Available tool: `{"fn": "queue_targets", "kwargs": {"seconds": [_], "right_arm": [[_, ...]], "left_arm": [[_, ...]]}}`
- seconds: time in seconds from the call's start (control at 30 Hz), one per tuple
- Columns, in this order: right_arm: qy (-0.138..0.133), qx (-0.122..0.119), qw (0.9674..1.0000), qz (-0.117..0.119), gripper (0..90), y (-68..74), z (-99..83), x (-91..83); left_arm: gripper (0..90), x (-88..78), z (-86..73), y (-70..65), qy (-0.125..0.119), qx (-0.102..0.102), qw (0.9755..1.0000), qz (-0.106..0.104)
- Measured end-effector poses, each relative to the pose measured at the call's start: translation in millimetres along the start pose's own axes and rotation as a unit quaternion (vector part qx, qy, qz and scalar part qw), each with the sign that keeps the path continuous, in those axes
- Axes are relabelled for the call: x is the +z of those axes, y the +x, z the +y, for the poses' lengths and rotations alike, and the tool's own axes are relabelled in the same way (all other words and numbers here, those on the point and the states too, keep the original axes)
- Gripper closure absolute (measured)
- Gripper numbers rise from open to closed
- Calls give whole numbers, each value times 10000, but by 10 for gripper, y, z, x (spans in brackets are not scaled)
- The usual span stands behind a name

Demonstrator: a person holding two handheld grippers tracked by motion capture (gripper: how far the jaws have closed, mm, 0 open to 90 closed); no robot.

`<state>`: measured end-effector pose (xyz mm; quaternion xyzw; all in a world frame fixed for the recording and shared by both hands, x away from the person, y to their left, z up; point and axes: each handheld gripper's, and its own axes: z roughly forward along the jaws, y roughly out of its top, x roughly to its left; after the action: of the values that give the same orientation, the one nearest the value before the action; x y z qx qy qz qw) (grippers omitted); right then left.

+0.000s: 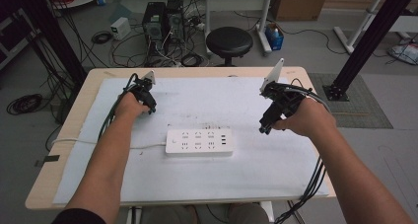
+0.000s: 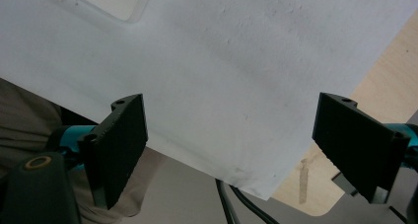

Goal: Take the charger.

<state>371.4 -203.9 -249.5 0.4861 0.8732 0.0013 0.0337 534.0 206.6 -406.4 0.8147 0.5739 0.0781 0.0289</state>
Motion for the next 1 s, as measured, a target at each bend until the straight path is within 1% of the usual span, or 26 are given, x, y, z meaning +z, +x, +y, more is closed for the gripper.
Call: {"fn": "queue_targets", "kwargs": {"seconds": [0.03, 0.13, 0.2, 0.3, 0.33, 0.37, 0.4, 0.47, 0.5, 0.57, 0.67, 0.7, 0.73, 0.8, 0.87, 0.93, 0.97, 1.0], "right_arm": [[6, 2, 10000, -10, 131, -3, -1, 1], [57, 8, 10000, -27, 131, -13, -4, 4], [68, 12, 10000, -28, 131, -15, -4, 6], [25, 12, 10000, 3, 131, -20, -4, 11], [46, 38, 10000, -3, 131, -15, -3, 11], [57, 14, 10000, -3, 131, -13, -4, 11], [46, 5, 10000, 21, 131, -12, -5, 16], [58, 16, 10000, 36, 131, -4, -5, 22], [56, 16, 10000, 53, 131, 0, -6, 24], [61, 31, 10000, 54, 131, 8, -3, 31], [49, 15, 9999, 87, 131, 35, -1, 32], [53, 3, 10000, 79, 131, 44, -1, 27], [35, -14, 10000, 92, 131, 52, -2, 25], [30, -13, 9999, 109, 131, 69, -5, 19], [29, -39, 9999, 127, 131, 75, -9, 20], [32, -24, 9999, 136, 131, 83, -14, 18], [28, -33, 9999, 150, 131, 85, -16, 14], [1, -30, 9999, 150, 131, 91, -19, 14]], "left_arm": [[418, -4, -4, -1, 6, 54, 10000, 31], [419, -35, -27, -23, 40, 130, 9999, 27], [419, -83, -49, -36, 31, 167, 9999, -19], [420, -199, -96, -57, -75, 223, 9997, -111], [420, -250, -117, -62, -78, 298, 9994, -150], [420, -295, -143, -82, -103, 321, 9993, -184], [420, -340, -173, -97, -112, 399, 9989, -216], [420, -429, -247, -148, -43, 587, 9979, -261], [420, -458, -278, -173, -27, 635, 9976, -286], [420, -585, -369, -226, -38, 761, 9965, -341], [420, -784, -496, -271, -205, 790, 9956, -456], [420, -847, -542, -294, -255, 767, 9956, -464], [420, -909, -588, -315, -286, 821, 9953, -437], [420, -1030, -679, -335, -301, 935, 9941, -457], [420, -1154, -768, -362, -369, 983, 9935, -444], [420, -1285, -846, -382, -375, 1112, 9921, -451], [420, -1344, -886, -407, -433, 1096, 9920, -463], [420, -1412, -919, -424, -434, 1171, 9911, -453]]}}
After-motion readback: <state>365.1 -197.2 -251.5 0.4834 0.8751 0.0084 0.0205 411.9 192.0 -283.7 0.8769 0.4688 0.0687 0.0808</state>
